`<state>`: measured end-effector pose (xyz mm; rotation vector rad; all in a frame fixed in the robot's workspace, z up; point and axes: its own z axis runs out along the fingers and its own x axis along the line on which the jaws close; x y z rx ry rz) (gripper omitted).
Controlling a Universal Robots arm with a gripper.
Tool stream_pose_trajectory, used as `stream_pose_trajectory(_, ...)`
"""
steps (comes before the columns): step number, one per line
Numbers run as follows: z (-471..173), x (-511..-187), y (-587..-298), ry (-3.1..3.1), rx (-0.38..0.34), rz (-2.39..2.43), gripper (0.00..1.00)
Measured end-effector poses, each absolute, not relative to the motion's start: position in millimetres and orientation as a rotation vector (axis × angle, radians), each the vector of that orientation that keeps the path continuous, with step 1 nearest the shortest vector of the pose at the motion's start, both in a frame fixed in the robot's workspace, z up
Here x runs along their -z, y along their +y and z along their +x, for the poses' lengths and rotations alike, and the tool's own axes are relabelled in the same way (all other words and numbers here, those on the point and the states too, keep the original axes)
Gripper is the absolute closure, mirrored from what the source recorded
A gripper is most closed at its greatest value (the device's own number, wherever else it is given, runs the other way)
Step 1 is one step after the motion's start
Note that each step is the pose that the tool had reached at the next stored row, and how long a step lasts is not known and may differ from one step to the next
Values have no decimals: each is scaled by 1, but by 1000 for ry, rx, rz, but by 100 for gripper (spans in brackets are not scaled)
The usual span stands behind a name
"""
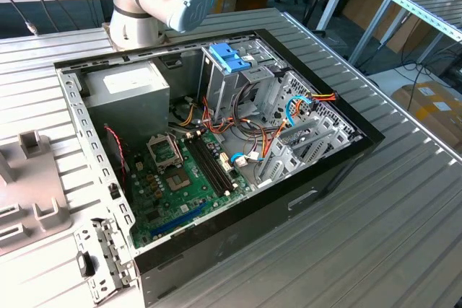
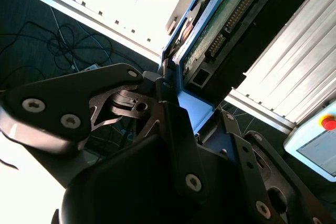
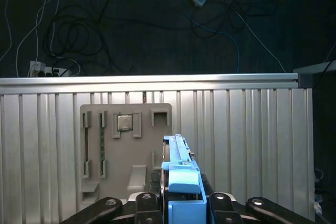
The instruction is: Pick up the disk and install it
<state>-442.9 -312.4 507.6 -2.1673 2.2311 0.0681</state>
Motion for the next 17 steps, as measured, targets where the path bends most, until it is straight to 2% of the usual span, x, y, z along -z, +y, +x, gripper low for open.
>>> stream_pose_trajectory(17,-439,-508,-313,2231,-68,-2167,63)
